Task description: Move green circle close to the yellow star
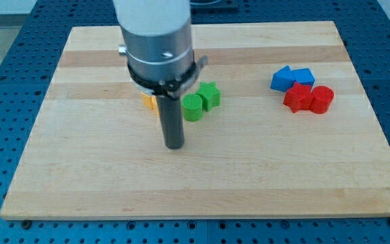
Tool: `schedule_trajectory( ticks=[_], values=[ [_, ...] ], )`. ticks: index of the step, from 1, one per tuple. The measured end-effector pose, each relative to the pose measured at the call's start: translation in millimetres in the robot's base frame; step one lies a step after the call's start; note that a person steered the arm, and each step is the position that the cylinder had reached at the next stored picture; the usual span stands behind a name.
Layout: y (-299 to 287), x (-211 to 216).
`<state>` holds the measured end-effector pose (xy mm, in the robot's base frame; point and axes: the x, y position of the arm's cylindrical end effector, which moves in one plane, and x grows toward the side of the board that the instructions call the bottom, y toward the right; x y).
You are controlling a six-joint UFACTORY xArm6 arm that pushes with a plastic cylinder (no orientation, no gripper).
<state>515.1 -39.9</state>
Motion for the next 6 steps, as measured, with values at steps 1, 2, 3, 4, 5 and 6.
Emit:
schedule_trajectory(
  ticks=[1, 2, 3, 4, 5, 6],
  values=[
    [36, -6],
    [36, -6],
    [35, -21],
    [29, -47],
    [28, -47],
    [28, -62]
  ],
)
